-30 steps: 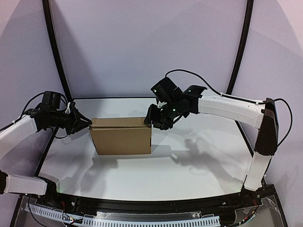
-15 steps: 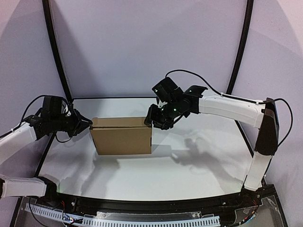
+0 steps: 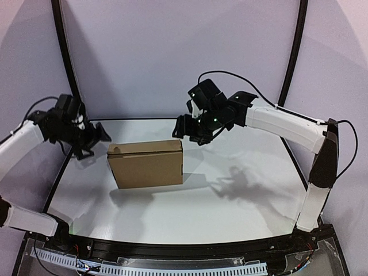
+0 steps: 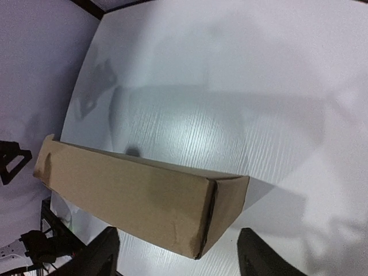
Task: Fold the paper box
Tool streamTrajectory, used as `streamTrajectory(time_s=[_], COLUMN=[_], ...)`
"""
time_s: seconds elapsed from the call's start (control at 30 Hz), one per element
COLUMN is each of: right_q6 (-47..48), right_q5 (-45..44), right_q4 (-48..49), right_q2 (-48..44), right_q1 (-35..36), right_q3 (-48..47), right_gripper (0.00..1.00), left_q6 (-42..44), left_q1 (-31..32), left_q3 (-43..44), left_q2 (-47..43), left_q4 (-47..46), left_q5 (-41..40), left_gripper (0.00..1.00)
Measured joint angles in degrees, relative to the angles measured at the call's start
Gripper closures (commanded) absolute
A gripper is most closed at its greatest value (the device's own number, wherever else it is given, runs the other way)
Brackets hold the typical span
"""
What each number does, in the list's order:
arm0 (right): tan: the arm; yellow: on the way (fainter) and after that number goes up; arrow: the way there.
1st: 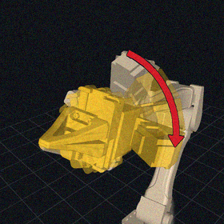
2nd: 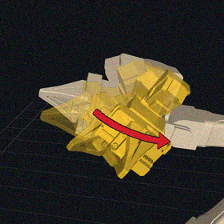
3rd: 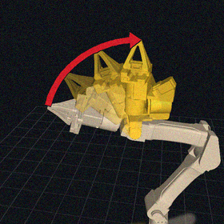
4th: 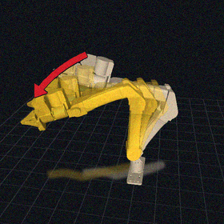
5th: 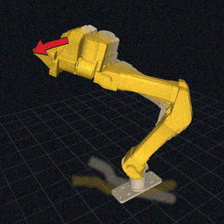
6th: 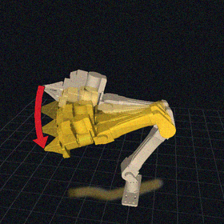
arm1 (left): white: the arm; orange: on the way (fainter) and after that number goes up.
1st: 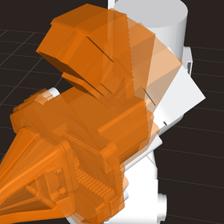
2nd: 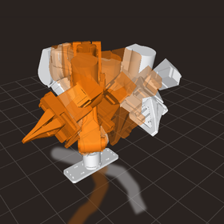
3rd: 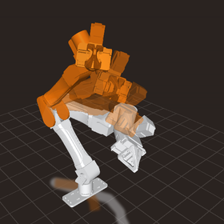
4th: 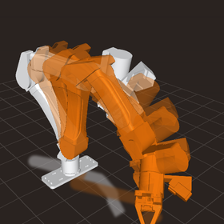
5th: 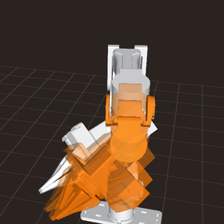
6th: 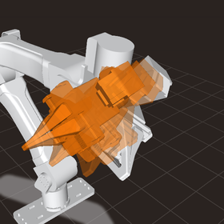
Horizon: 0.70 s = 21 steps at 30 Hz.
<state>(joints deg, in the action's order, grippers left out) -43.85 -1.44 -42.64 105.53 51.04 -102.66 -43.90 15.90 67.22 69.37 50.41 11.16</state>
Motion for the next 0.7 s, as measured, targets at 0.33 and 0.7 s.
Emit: streamTrajectory(time_s=[0.33,0.7], right_q6=[6.7,23.2], right_q5=[-8.7,1.9], right_q4=[4.8,7.2], right_q2=[-15.1,-5.9], right_q1=[-5.3,-7.1], right_q3=[9.8,-5.7], right_gripper=[0.02,0.02], left_q6=[6.8,9.1], left_q1=[-2.3,-5.4], left_q3=[21.1,16.7], left_q2=[-1.6,0.4], left_q4=[9.0,5.2], left_q5=[-21.3,-15.7], left_gripper=[0.01,0.01])
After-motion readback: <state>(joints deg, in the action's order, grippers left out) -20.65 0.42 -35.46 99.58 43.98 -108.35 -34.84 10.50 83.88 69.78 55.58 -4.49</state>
